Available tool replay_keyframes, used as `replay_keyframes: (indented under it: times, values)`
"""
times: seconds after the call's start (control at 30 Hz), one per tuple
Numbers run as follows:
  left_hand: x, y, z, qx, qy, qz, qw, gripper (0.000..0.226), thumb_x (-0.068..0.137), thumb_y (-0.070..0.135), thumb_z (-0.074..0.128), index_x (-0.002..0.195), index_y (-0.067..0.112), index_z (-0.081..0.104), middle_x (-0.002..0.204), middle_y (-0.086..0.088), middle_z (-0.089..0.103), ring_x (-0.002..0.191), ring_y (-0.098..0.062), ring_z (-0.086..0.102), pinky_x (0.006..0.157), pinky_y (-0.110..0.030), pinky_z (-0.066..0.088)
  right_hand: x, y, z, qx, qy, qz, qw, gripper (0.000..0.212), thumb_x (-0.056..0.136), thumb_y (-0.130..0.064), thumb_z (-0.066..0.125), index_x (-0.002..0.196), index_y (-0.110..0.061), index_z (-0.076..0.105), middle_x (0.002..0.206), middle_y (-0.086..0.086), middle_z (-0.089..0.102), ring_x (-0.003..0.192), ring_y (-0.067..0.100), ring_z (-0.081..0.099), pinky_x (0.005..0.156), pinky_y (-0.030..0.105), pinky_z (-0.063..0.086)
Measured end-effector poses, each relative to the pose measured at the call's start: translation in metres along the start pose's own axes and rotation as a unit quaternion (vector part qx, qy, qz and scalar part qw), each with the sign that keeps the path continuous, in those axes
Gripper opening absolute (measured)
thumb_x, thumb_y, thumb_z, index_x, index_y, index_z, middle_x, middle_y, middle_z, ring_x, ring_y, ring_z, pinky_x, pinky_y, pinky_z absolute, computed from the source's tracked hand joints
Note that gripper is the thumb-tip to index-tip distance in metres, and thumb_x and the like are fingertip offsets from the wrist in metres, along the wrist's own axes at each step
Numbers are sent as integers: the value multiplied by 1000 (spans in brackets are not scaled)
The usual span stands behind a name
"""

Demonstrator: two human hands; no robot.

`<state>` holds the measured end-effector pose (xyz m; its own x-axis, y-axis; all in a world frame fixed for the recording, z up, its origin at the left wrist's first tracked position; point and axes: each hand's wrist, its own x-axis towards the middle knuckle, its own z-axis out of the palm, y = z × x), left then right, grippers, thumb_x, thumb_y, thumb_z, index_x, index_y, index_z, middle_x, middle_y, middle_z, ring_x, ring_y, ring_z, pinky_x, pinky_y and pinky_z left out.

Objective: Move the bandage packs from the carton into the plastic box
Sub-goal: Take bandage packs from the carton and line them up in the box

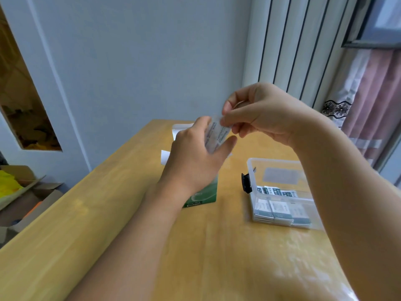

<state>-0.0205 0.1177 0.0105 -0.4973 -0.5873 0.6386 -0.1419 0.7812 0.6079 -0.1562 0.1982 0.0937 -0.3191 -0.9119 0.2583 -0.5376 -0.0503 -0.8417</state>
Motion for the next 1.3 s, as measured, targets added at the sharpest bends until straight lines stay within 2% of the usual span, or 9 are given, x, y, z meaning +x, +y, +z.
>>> replay_keyframes:
  times: [0.1,0.2,0.27,0.37,0.57,1.0,1.07,1.17,1.3]
  values:
    - [2,5,0,-169,-25,-84,982,31,98,44,59,101,14,65,72,-3,61,56,-20,61,45,-27,44,-2,-5,1,22,4,-10,1000,11,88,-12,74,92,-4,69,72,10,71,57,15,64,49,21,49]
    - [6,5,-8,-359,3,-209,910,37,101,48,50,112,15,64,70,1,57,52,-12,53,40,-22,33,6,4,4,-42,63,-18,997,28,91,-39,70,90,-10,73,75,7,72,57,15,58,48,24,44]
    - [10,-1,-17,-461,30,-248,852,38,103,49,45,116,18,62,67,2,53,52,-10,47,39,-19,28,12,15,12,-159,74,-36,984,17,87,-33,75,79,-18,74,69,0,70,54,13,53,48,20,43]
    - [12,-7,-24,-503,32,-276,818,41,103,54,40,116,20,61,66,3,49,52,-10,45,38,-18,28,10,28,36,-278,1,-40,960,6,77,-25,83,78,-22,78,70,-6,70,60,10,60,55,22,49]
    - [13,-8,-25,-513,50,-315,797,71,99,69,25,111,11,63,64,-2,50,47,-13,43,35,-18,27,14,40,57,-333,-7,-16,943,12,70,-28,87,74,-22,78,65,-7,69,63,15,66,54,26,50]
    - [14,-10,-24,-492,37,-315,811,65,107,50,23,112,6,70,68,-4,58,52,-14,49,38,-19,34,12,29,38,-309,-14,-25,951,9,83,-24,75,80,-16,77,74,3,73,62,15,58,56,28,48]
    - [13,-9,-23,-484,38,-313,817,63,107,50,24,110,7,71,69,-4,57,52,-15,48,39,-19,34,5,14,15,-255,-5,-37,966,9,87,-20,72,80,-15,75,77,6,73,63,12,58,56,25,45]
    - [12,-5,-19,-447,41,-304,840,61,107,51,28,104,9,72,73,-5,58,54,-14,49,42,-21,34,-10,-2,-14,-50,-61,-44,996,20,94,-4,59,74,-7,65,82,14,76,71,16,67,59,23,51]
    - [7,9,-17,-432,0,-302,850,52,107,49,33,93,16,70,73,-2,70,51,-12,61,48,-25,35,-18,-3,-31,108,-141,-46,983,12,85,-3,58,74,-8,62,76,17,73,61,20,67,54,23,52]
